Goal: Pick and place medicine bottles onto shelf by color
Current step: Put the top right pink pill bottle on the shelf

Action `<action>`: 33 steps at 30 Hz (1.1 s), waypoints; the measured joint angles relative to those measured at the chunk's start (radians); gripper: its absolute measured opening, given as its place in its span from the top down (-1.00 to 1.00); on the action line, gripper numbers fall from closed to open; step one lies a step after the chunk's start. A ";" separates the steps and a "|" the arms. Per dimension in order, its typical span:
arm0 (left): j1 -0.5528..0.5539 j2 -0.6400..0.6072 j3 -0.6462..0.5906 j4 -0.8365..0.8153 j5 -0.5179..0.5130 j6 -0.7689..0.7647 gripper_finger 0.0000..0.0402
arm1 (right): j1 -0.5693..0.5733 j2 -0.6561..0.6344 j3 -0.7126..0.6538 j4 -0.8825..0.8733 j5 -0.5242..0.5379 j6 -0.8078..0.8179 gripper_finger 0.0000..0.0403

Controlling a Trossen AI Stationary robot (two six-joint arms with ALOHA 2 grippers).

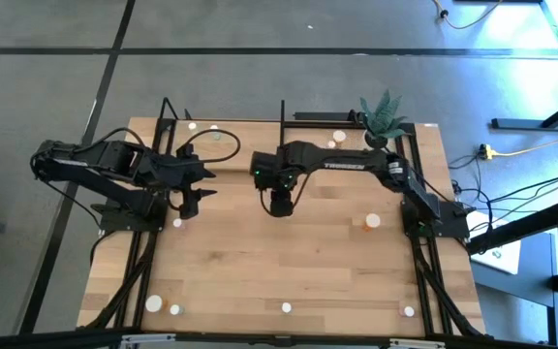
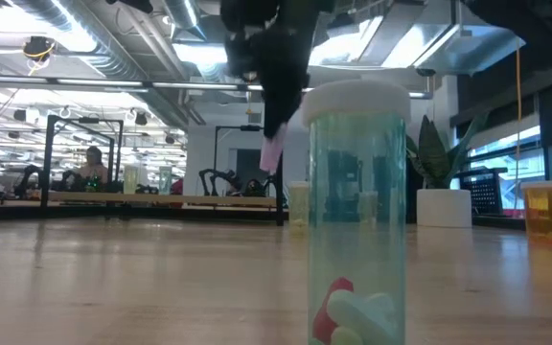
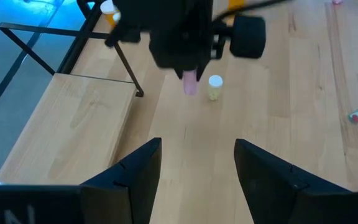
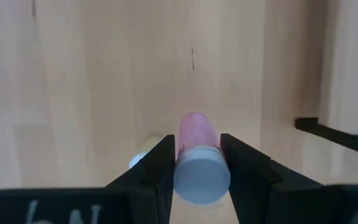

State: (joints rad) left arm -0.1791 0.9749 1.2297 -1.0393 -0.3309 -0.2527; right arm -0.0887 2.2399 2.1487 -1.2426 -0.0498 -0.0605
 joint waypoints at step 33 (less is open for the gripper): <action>0.000 0.000 0.000 -0.001 0.000 0.000 0.03 | 0.000 0.151 -0.014 0.072 -0.050 0.017 0.40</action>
State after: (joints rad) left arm -0.1791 0.9745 1.2297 -1.0405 -0.3305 -0.2531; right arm -0.0883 2.3909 2.1345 -1.1706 -0.0994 -0.0431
